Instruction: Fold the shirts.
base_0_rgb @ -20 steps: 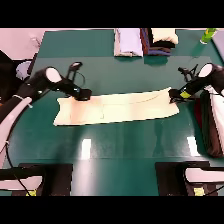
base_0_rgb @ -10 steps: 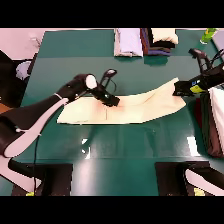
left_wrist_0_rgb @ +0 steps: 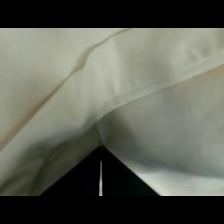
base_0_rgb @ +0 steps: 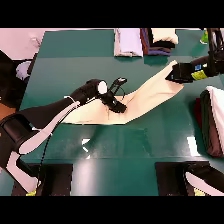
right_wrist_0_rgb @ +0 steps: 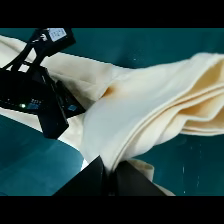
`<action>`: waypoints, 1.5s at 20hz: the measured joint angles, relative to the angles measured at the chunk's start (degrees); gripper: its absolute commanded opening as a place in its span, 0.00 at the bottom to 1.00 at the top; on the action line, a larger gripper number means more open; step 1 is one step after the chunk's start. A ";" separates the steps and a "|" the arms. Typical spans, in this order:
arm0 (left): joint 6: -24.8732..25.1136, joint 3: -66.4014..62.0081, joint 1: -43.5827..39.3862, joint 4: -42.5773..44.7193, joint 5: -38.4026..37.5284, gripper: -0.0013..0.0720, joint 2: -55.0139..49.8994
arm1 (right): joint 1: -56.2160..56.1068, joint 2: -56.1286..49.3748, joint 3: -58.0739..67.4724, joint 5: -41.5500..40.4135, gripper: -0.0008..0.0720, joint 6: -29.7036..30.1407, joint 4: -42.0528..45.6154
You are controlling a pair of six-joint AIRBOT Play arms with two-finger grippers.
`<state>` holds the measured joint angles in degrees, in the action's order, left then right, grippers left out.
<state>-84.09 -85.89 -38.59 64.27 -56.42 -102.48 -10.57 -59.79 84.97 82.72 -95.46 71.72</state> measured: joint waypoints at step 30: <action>-0.04 -5.05 31.98 22.93 -12.63 0.05 37.33 | -37.44 -44.94 27.54 -32.85 0.60 4.83 -11.67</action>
<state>-84.14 -90.94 -6.61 87.20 -69.06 -65.14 -48.01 -104.73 112.51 49.87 -90.63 60.05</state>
